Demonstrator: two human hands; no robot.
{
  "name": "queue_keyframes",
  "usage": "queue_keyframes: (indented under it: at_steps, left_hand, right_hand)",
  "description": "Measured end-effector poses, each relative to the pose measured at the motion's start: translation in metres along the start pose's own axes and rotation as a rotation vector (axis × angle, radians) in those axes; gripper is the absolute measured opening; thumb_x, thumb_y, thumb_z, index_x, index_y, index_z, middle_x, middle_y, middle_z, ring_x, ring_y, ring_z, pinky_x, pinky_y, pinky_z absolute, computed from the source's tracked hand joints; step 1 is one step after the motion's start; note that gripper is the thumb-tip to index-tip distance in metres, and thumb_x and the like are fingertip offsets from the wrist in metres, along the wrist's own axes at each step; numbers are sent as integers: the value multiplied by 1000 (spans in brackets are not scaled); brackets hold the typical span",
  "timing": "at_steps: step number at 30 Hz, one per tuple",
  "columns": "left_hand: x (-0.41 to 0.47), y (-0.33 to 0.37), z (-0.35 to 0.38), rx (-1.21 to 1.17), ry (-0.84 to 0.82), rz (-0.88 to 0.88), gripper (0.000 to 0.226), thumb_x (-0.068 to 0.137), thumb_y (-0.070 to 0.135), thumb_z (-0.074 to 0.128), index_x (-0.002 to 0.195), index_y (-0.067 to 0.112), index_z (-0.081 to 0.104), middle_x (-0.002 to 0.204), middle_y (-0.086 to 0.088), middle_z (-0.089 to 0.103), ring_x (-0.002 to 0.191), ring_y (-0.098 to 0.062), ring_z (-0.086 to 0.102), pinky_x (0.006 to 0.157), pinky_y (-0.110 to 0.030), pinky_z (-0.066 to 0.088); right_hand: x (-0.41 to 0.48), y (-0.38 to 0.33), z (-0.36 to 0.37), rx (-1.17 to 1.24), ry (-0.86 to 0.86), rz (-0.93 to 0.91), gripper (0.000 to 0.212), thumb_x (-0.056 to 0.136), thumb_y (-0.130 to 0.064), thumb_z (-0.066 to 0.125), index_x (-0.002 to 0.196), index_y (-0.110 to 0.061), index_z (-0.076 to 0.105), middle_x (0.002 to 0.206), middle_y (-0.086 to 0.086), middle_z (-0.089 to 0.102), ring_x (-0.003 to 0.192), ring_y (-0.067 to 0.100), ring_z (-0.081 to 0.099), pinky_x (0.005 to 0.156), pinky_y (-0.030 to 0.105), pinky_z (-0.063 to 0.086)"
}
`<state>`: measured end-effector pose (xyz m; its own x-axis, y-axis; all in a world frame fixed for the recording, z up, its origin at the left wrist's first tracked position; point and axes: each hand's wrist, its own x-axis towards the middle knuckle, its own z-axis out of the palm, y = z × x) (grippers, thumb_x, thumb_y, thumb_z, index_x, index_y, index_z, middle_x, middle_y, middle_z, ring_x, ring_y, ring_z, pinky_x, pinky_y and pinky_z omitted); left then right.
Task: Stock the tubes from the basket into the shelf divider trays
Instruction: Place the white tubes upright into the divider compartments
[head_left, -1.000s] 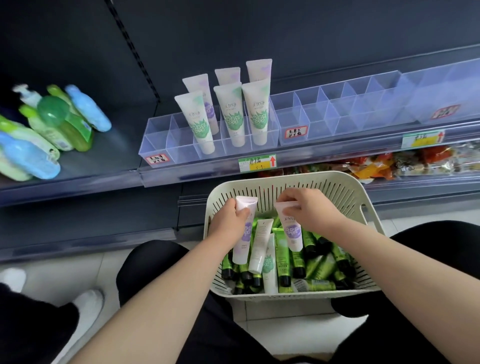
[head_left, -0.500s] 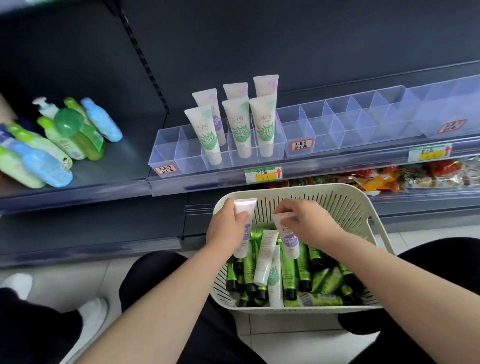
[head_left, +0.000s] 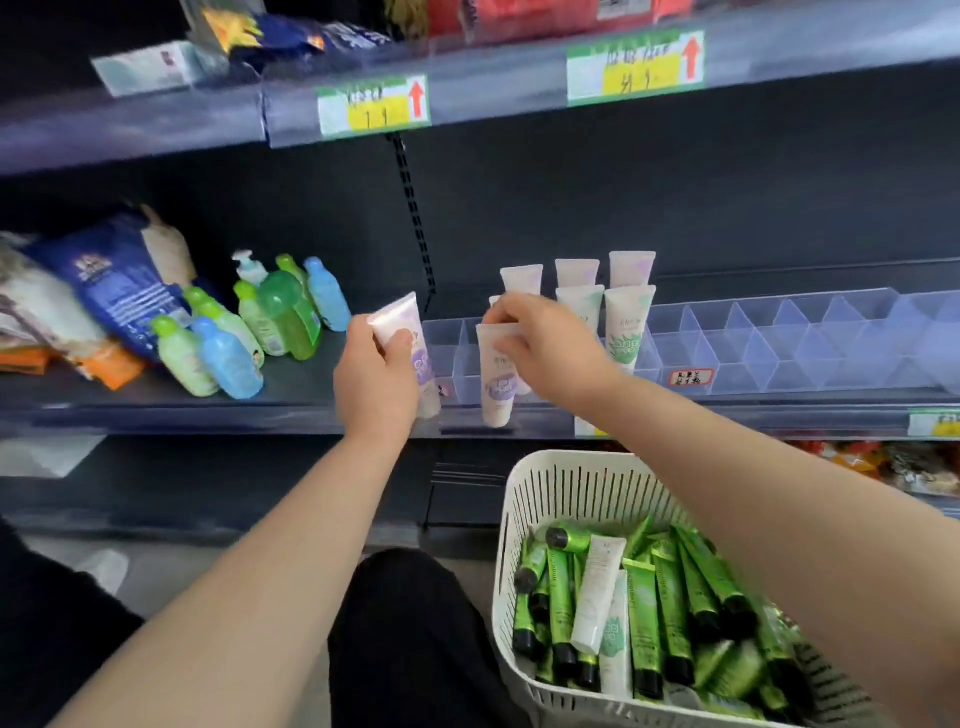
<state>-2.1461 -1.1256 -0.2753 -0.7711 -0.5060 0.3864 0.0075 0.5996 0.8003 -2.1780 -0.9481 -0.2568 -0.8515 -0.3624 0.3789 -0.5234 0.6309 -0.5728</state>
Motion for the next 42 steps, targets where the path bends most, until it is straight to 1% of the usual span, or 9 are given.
queue_keyframes:
  at_steps: [4, 10, 13, 19, 24, 31, 35, 40, 42]
  left_hand:
    - [29, 2, -10, -62, 28, 38, 16, 94, 18, 55, 109, 18, 52, 91, 5, 57, 85, -19, 55, 70, -28, 38]
    - [61, 3, -4, -117, 38, 74, 16, 92, 14, 54, 106, 21, 51, 83, 14, 54, 81, -14, 55, 68, -30, 44]
    - [78, -1, 5, -126, 23, 64, 14, 92, 13, 52, 104, 20, 50, 81, 12, 53, 76, -14, 52, 64, -30, 42]
    - [105, -9, 26, -136, -69, 77, 15, 94, 11, 52, 108, 15, 52, 86, 5, 57, 79, -17, 55, 67, -31, 44]
    - [126, -15, 40, -126, -112, 93, 13, 93, 11, 52, 104, 17, 50, 79, 9, 55, 75, -18, 54, 67, -34, 46]
    - [143, -21, 55, -19, -221, 103, 13, 89, 9, 55, 97, 19, 52, 82, 4, 56, 76, -17, 54, 66, -32, 44]
    - [156, -19, 56, -15, -314, 99, 16, 88, 7, 56, 96, 21, 55, 86, 3, 59, 78, -16, 57, 68, -35, 51]
    - [165, -19, 62, 71, -486, 44, 19, 89, 6, 57, 95, 25, 56, 96, -1, 62, 90, -20, 63, 76, -42, 59]
    - [164, -24, 65, 126, -486, 61, 21, 89, 4, 52, 93, 24, 56, 97, -2, 62, 89, -20, 62, 72, -39, 58]
  right_hand:
    - [58, -19, 1, -85, 73, -55, 20, 86, -6, 48, 99, -20, 55, 99, -3, 59, 86, 19, 55, 69, 33, 44]
    - [118, -15, 2, -285, 62, 40, 19, 89, -12, 48, 105, -20, 55, 98, 1, 62, 87, 24, 57, 70, 37, 47]
    - [135, -7, 9, -324, 29, 81, 19, 88, -13, 51, 105, -21, 58, 99, 2, 65, 87, 26, 59, 70, 37, 49]
    - [168, 6, 20, -409, -25, 123, 22, 89, -16, 54, 109, -24, 58, 101, 4, 66, 89, 27, 60, 67, 31, 44]
    - [178, 12, 20, -517, -62, 93, 27, 89, -16, 54, 115, -25, 57, 105, 4, 65, 92, 28, 60, 66, 28, 39]
    - [166, 29, 33, -573, -223, 118, 24, 88, -14, 55, 110, -25, 57, 103, 3, 64, 82, 24, 54, 67, 30, 42]
    - [170, 26, 31, -592, -255, 75, 30, 87, -13, 53, 111, -31, 59, 106, 0, 65, 90, 24, 60, 69, 30, 47]
    - [164, 19, 25, -637, -301, -11, 32, 94, -37, 49, 125, -30, 53, 116, 1, 63, 104, 26, 58, 83, 34, 38]
    - [160, 18, 25, -643, -262, -35, 35, 95, -45, 45, 124, -27, 54, 116, 3, 63, 107, 26, 56, 88, 36, 36]
